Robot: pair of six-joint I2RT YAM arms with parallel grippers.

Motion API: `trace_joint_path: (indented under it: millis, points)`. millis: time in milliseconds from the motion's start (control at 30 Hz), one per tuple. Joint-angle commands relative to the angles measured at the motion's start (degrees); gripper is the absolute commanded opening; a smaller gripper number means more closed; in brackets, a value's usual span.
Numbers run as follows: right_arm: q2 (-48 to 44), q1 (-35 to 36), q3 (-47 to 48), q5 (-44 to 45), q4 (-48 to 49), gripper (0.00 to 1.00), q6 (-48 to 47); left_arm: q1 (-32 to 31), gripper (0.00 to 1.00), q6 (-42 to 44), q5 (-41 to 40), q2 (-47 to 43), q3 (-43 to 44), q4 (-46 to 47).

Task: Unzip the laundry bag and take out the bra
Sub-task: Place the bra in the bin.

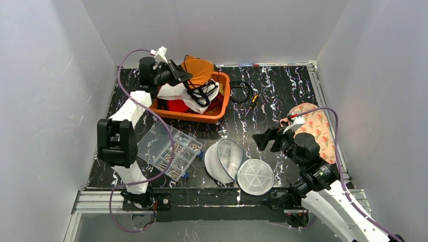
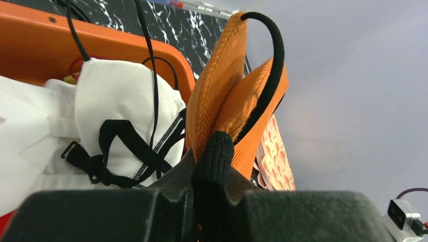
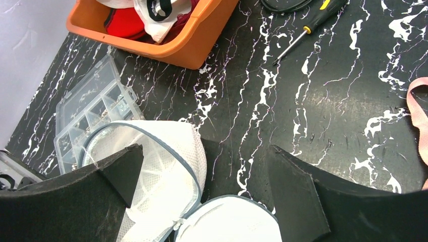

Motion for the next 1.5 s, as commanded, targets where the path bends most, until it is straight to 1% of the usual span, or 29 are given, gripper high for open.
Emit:
trace_joint_path:
  millis: [0, 67, 200, 400, 467, 600, 700, 800, 967, 1167, 1267, 1400, 1467]
  points:
    - [0.6, 0.0, 0.9, 0.6, 3.0, 0.99, -1.3, -2.1, 0.0, 0.4, 1.1, 4.7, 3.7, 0.7]
    - [0.9, 0.0, 0.3, 0.5, 3.5, 0.99, -1.4, -2.6, 0.0, 0.1, 1.1, 6.7, 4.5, 0.7]
    - [2.1, 0.0, 0.1, 0.2, 4.1, 0.99, -1.5, -2.8, 0.0, 0.1, -1.2, 8.4, 3.1, 0.6]
    - [2.7, 0.0, 0.1, 0.7, 3.9, 0.99, -1.7, -2.8, 0.0, 1.4, -4.6, 11.0, 2.0, -3.5]
    - [2.3, 0.0, 0.1, 0.3, 3.9, 0.99, -1.7, -2.8, 0.07, 1.7, -4.3, 11.8, 2.2, -4.5]
    - [2.0, 0.0, 0.2, 0.1, 3.6, 0.99, -1.8, -2.9, 0.34, 1.7, -4.4, 11.6, 1.4, -5.5]
    - [1.8, 0.0, 0.4, 0.7, 3.2, 0.99, -1.8, -3.0, 0.49, 3.3, -5.7, 10.8, 1.9, -8.7]
    - [1.4, 0.0, 0.9, 1.1, 2.5, 0.99, -1.9, -3.5, 0.58, 6.5, -8.3, 10.3, 3.8, -15.4]
    - [0.9, 0.0, 1.7, 0.8, 1.5, 0.99, -1.9, -3.5, 0.7, 8.5, -12.0, 5.2, 2.3, -19.6]
    - [0.7, 0.0, 2.8, 0.8, 0.5, 0.99, -2.3, -3.5, 0.81, 11.6, -18.1, -1.1, 2.8, -26.7]
    - [0.6, 0.0, 3.0, 0.9, 0.4, 0.99, -2.4, -3.5, 0.97, 12.1, -20.5, -4.8, 1.8, -28.1]
    - [0.7, 0.0, 3.1, 0.6, 0.5, 0.99, -2.5, -3.5, 0.98, 12.4, -21.7, -9.0, 1.2, -29.8]
    - [0.8, 0.0, 2.8, 0.3, 0.8, 0.99, -2.5, -3.5, 0.97, 11.7, -20.0, -10.8, 0.1, -28.1]
